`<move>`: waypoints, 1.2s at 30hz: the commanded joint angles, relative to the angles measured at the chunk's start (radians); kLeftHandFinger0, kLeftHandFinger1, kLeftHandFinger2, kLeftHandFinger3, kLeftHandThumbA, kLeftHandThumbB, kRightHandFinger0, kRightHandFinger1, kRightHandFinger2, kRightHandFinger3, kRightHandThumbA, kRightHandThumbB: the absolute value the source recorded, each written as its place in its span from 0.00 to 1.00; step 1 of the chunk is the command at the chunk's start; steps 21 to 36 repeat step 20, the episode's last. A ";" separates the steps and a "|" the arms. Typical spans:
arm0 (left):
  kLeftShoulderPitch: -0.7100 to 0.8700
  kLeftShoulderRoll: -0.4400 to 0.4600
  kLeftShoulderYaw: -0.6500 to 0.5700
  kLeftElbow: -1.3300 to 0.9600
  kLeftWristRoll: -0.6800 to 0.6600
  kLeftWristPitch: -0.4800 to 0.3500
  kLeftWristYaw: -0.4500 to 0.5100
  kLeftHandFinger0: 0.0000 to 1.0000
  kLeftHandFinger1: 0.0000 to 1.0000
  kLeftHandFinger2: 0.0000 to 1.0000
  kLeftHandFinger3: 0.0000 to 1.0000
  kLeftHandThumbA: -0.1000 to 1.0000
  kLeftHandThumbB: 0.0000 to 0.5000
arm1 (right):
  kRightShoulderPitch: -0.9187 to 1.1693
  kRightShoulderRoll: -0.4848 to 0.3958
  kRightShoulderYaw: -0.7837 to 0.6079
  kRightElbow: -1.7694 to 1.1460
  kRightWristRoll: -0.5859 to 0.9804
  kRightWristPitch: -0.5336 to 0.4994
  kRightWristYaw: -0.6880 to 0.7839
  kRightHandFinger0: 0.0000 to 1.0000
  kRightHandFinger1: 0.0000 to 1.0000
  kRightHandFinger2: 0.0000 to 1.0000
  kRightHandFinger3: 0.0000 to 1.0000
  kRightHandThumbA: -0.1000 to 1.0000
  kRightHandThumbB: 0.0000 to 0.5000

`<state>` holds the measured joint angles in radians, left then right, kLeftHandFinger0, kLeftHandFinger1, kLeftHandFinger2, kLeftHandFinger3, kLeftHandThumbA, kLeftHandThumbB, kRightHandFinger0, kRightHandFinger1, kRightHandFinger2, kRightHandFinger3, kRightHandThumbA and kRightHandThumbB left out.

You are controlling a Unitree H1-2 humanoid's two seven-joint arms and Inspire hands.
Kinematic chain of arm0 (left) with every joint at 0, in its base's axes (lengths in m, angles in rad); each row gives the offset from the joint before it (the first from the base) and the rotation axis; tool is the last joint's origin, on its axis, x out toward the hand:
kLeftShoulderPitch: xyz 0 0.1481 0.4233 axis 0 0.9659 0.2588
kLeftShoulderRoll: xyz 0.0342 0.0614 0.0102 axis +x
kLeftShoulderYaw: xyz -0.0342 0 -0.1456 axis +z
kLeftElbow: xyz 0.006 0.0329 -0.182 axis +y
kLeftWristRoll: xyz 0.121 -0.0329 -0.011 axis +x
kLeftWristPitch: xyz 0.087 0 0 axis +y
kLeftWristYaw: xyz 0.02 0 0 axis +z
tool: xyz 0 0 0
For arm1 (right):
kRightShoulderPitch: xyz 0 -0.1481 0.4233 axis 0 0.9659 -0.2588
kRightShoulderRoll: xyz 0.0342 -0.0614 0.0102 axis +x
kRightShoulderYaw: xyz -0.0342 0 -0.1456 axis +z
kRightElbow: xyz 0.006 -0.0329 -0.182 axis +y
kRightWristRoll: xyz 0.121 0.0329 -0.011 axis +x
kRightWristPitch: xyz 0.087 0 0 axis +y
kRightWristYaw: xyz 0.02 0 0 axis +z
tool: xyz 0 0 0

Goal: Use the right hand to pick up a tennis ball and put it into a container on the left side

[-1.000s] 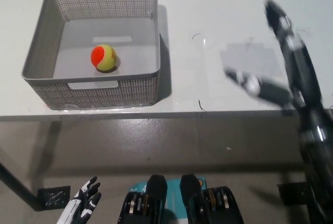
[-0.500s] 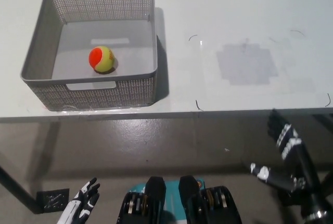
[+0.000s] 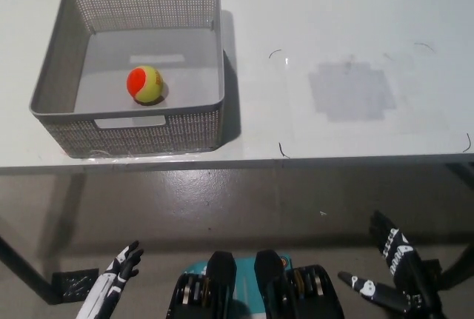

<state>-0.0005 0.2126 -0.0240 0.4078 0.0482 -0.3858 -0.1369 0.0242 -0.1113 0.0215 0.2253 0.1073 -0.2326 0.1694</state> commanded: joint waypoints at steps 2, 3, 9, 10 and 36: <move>-0.021 0.011 0.007 -0.008 -0.017 -0.046 -0.005 1.00 1.00 1.00 1.00 0.98 0.63 | -0.025 -0.012 0.001 0.046 0.003 -0.089 0.027 1.00 1.00 1.00 1.00 1.00 0.43; -0.020 0.010 0.007 -0.009 -0.017 -0.049 -0.004 1.00 1.00 1.00 1.00 0.98 0.63 | -0.026 -0.012 0.002 0.050 0.004 -0.091 0.029 1.00 1.00 1.00 1.00 1.00 0.43; -0.014 0.006 0.018 -0.025 -0.010 -0.034 0.010 1.00 1.00 1.00 1.00 0.99 0.62 | -0.036 -0.007 0.007 0.071 -0.008 -0.097 0.024 1.00 1.00 1.00 1.00 1.00 0.42; -0.014 0.005 0.018 -0.025 -0.011 -0.037 0.010 1.00 1.00 1.00 1.00 0.99 0.62 | -0.036 -0.009 0.005 0.075 -0.004 -0.101 0.026 1.00 1.00 1.00 1.00 1.00 0.43; -0.016 0.002 0.026 -0.026 -0.002 -0.030 0.017 1.00 1.00 1.00 1.00 1.00 0.63 | -0.051 -0.009 0.004 0.102 -0.008 -0.111 0.027 1.00 1.00 1.00 1.00 1.00 0.41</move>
